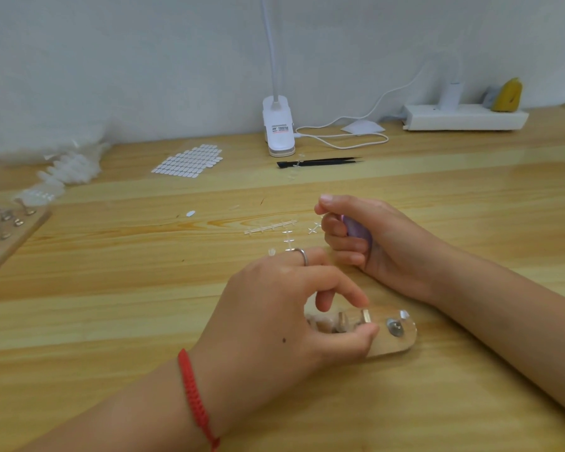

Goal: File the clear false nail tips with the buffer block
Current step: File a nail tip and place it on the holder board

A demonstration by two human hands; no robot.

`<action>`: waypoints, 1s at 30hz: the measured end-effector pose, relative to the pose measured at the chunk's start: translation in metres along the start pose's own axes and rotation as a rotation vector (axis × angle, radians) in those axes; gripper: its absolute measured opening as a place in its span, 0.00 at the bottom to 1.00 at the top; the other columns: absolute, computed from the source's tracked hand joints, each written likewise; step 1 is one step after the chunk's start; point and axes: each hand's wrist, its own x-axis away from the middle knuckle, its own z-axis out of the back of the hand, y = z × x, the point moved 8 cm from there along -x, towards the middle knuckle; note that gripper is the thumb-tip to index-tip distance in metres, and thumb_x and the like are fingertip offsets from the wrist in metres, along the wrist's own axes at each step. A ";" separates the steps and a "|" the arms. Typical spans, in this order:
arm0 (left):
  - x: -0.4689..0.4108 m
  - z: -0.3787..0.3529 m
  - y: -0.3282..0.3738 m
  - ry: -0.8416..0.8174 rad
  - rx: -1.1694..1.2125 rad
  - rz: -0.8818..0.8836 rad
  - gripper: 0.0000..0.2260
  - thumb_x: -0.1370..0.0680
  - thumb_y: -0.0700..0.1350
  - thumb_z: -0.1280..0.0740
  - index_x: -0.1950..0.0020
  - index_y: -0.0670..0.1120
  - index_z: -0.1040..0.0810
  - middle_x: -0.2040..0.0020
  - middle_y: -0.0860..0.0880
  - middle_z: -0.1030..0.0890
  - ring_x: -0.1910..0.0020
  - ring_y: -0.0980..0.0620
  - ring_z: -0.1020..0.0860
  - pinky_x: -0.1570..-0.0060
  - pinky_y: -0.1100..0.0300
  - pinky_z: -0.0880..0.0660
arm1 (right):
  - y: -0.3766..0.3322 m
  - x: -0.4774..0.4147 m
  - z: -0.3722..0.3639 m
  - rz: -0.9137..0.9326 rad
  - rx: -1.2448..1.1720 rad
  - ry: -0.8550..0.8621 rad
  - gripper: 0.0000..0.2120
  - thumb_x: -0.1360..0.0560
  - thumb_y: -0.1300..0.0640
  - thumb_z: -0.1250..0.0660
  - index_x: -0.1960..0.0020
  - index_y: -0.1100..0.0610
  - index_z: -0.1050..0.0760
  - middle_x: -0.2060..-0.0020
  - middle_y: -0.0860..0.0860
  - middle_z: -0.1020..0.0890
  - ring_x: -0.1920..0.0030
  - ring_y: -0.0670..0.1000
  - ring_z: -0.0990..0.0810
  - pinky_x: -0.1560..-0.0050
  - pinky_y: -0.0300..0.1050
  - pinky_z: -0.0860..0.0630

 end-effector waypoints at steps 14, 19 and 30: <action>0.000 -0.002 0.000 -0.010 -0.087 0.010 0.09 0.36 0.63 0.32 0.61 0.61 0.22 0.66 0.58 0.30 0.65 0.66 0.30 0.65 0.70 0.40 | -0.001 0.000 0.000 0.001 -0.001 0.028 0.06 0.29 0.54 0.33 0.58 0.56 0.23 0.71 0.48 0.33 0.76 0.43 0.41 0.78 0.34 0.37; 0.000 -0.005 -0.004 -0.044 0.015 0.049 0.10 0.36 0.60 0.26 0.61 0.58 0.21 0.63 0.58 0.27 0.63 0.71 0.29 0.64 0.68 0.37 | -0.001 0.001 0.001 0.003 0.004 0.030 0.06 0.29 0.54 0.33 0.58 0.56 0.23 0.71 0.48 0.34 0.76 0.43 0.41 0.78 0.34 0.37; -0.021 0.036 -0.092 -0.048 0.014 0.356 0.11 0.30 0.52 0.30 0.49 0.60 0.23 0.58 0.57 0.25 0.66 0.64 0.29 0.66 0.72 0.34 | 0.000 -0.001 0.001 -0.015 -0.034 0.027 0.05 0.31 0.54 0.32 0.62 0.54 0.20 0.71 0.48 0.33 0.76 0.43 0.40 0.79 0.34 0.36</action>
